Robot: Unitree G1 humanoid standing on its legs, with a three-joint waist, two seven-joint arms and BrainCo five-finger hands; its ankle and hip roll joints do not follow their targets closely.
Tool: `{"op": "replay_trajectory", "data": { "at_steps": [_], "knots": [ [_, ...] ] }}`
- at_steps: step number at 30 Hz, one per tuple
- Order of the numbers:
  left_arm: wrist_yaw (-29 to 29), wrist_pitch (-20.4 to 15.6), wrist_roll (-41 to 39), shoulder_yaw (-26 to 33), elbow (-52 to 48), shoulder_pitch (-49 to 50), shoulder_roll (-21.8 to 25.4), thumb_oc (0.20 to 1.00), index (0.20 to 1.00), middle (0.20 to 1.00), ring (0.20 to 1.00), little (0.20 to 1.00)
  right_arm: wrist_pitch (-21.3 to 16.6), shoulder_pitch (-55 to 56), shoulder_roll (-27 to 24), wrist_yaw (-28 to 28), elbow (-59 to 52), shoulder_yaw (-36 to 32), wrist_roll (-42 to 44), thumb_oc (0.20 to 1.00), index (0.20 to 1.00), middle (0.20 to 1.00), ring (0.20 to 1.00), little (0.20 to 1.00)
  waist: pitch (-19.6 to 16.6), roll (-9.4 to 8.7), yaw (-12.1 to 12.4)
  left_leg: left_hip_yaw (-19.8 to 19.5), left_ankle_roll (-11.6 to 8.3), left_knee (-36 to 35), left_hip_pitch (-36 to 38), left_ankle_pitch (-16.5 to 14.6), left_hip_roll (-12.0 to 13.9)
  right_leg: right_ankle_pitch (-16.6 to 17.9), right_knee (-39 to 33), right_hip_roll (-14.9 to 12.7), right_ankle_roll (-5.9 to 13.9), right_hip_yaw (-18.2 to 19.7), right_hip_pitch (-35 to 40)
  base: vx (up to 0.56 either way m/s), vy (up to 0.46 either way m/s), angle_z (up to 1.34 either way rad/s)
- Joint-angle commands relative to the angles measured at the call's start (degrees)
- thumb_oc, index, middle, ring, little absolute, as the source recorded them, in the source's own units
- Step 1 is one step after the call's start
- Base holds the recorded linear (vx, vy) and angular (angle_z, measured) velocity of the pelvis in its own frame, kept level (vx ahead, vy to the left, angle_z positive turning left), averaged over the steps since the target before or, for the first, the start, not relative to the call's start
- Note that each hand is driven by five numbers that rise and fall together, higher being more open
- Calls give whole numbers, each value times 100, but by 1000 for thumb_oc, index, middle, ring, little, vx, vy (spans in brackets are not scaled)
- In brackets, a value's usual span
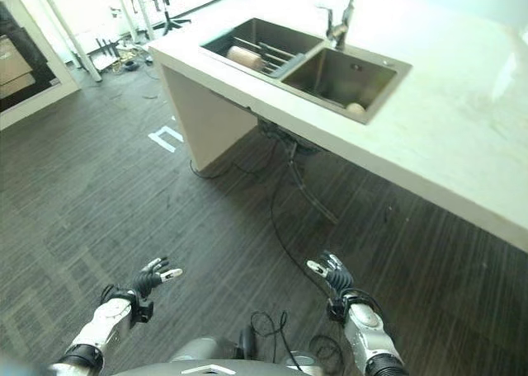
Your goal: Place the dishes in the dishwasher.
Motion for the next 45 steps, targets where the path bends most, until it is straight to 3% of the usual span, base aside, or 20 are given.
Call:
{"op": "replay_trajectory", "data": {
  "at_steps": [1, 2, 3, 6, 9, 11, 13, 15, 17, 20, 22, 23, 26, 28, 31, 33, 36, 40, 42, 45],
  "knots": [
    [72, -207, 96, 18, -351, 334, 137, 1000, 1000, 1000, 1000, 1000, -254, -121, -290, 58, -152, 136, -228, 1000, 1000, 1000, 1000, 1000, -12, 258, -31, 19, -605, 57, -297, -130, 675, 274, -2559, 741, -28, -250, -186, 230, 40, 23],
    [67, -234, 158, 39, -386, 363, 152, 1000, 1000, 1000, 1000, 1000, -258, -104, -307, 76, -164, 144, -244, 1000, 1000, 1000, 1000, 1000, 8, 224, -63, -7, -613, 57, -256, -167, 624, 165, -3057, 951, -56, -277, -196, 349, -100, -12],
    [28, -214, 333, 121, -464, 387, 212, 1000, 1000, 1000, 1000, 1000, -224, -152, -429, 175, -113, 173, -66, 1000, 1000, 1000, 1000, 1000, 86, 89, -23, -17, -660, 57, -54, -330, 519, 82, -4227, 1036, -86, -591, -327, 266, -114, -18],
    [95, -262, 425, 141, -431, 509, 174, 1000, 1000, 1000, 1000, 1000, -300, -201, -480, 266, 63, 247, 14, 1000, 1000, 1000, 1000, 1000, 101, -36, 28, 24, -702, 57, 146, -496, 330, -11, -4227, 862, -37, -775, -797, 254, -92, 17],
    [82, -357, 522, 86, -345, 646, 138, 1000, 1000, 1000, 1000, 1000, -315, -191, -453, 208, 175, 259, 75, 1000, 1000, 1000, 1000, 1000, 69, -40, 19, -40, -674, 57, 272, -628, 208, 178, -4227, 709, 39, -771, -1062, 250, -86, -4],
    [21, -264, 529, 121, -355, 690, 143, 1000, 1000, 1000, 1000, 1000, -112, -219, -495, 129, 194, 236, 28, 1000, 1000, 1000, 1000, 1000, 53, 23, 23, 197, -734, 57, 537, -772, 314, 35, -4227, 616, -62, -1021, -967, 309, -130, -8],
    [3, -350, 430, 70, -188, 629, 15, 1000, 1000, 1000, 1000, 1000, -42, -236, -573, 131, 319, 223, -99, 1000, 1000, 1000, 1000, 1000, -12, 65, 4, 440, -888, 57, 818, -653, 369, -152, -4227, 570, -207, -1096, -791, 300, -75, 9],
    [-56, -340, 517, -3, -144, 546, -88, 1000, 1000, 1000, 1000, 1000, -49, -269, -651, 110, 492, 206, -203, 1000, 1000, 1000, 1000, 1000, 20, -7, 77, 683, -1163, 57, 1010, 315, 417, -407, -4227, 458, -350, -1030, -491, 256, -75, 1],
    [-35, -333, 502, -70, -64, 407, -191, 1000, 1000, 1000, 1000, 1000, -100, -339, -694, 69, 752, 200, -137, 1000, 1000, 1000, 1000, 1000, 117, -65, 165, 551, -1334, 713, 360, 789, 569, -573, -4227, 426, -459, -751, -204, 217, -26, -31],
    [47, -370, 302, -54, -12, 321, -201, 1000, 1000, 1000, 1000, 1000, 84, -475, -677, 80, 1081, 172, -366, 1000, 1000, 1000, 1000, 1000, 123, -106, 172, 478, -1207, 57, 317, 703, 799, -674, -4227, 533, -426, -259, -54, 217, 159, -69],
    [65, -372, 232, -50, 21, 287, -190, 1000, 1000, 1000, 1000, 1000, 173, -574, -652, 77, 1438, 217, -340, 1000, 1000, 1000, 1000, 1000, 110, -17, 196, 138, -1255, 57, 49, 477, 1016, -694, -4227, 665, -416, -80, -19, 154, 228, -106],
    [69, -423, 215, -61, 72, 296, -196, 1000, 1000, 1000, 1000, 1000, 140, -627, -619, 125, 1828, 199, -308, 1000, 1000, 1000, 1000, 1000, 99, 16, 248, -264, -1334, 57, -219, 334, 1160, -729, -4227, 713, -395, 105, 11, 212, 306, -63],
    [6, -484, 263, -70, 98, 308, -219, 1000, 1000, 1000, 1000, 1000, 77, -650, -591, 187, 2484, 42, -137, 1000, 1000, 1000, 1000, 1000, 107, 111, 340, -771, -1457, 57, -674, 405, 1272, -832, -4227, 729, -355, 369, 119, 218, 348, -63],
    [-100, -388, 395, -165, 96, 266, -206, 1000, 1000, 1000, 1000, 1000, 82, -588, -581, 168, 2745, -171, -10, 1000, 1000, 1000, 1000, 1000, 119, 193, 292, -512, -1443, 57, -769, 367, 1338, -908, -4227, 596, -281, 295, 258, 261, 430, -54],
    [-31, -408, 461, -399, 333, 186, -184, 1000, 1000, 1000, 1000, 1000, 215, -533, -433, 138, 3033, -481, 719, 1000, 1000, 1000, 1000, 1000, 48, 215, 249, -571, -1257, 57, -523, 144, 1145, -797, -4227, 438, -154, 243, 194, 191, 274, -19],
    [204, -310, 330, -385, 647, 153, -199, 1000, 1000, 1000, 1000, 1000, 299, -446, -303, 145, 3145, -684, 445, 1000, 1000, 1000, 1000, 1000, -13, 191, 262, -536, -1068, 57, -384, -15, 971, -693, -4227, 293, -66, 207, 142, 229, 233, -52],
    [221, -334, 347, -259, 1076, 83, -248, 1000, 1000, 1000, 1000, 1000, 257, -447, -188, 78, 3182, -701, 438, 1000, 1000, 1000, 1000, 1000, -45, 150, 306, -354, -932, 57, -317, -122, 952, -610, -4227, 198, 7, 67, 124, 126, 99, -72],
    [345, -462, 226, -98, 1470, 239, -258, 1000, 1000, 1000, 1000, 1000, 175, -508, -128, 171, 3121, -603, 223, 1000, 1000, 1000, 1000, 1000, 105, 38, 408, 144, -873, 57, -174, -258, 1031, -440, -4227, 289, 28, -523, -103, 110, -76, -78],
    [274, -212, -268, 17, 1623, 196, -305, 1000, 1000, 1000, 1000, 1000, 247, -600, -115, 137, 3090, -476, 281, 1000, 1000, 1000, 1000, 1000, 170, 0, 405, 105, -895, 57, -233, -208, 1065, -469, -4227, 425, -24, -239, -209, 89, -281, -87],
    [169, 25, -677, 288, 2168, 256, -558, 1000, 1000, 1000, 1000, 1000, 197, -523, -73, 133, 3117, -438, 312, 1000, 1000, 1000, 1000, 1000, 129, -93, 373, 204, -960, 57, -263, -132, 1127, -616, -4227, 547, -177, -226, -195, 186, -266, -11]
  ]
}}
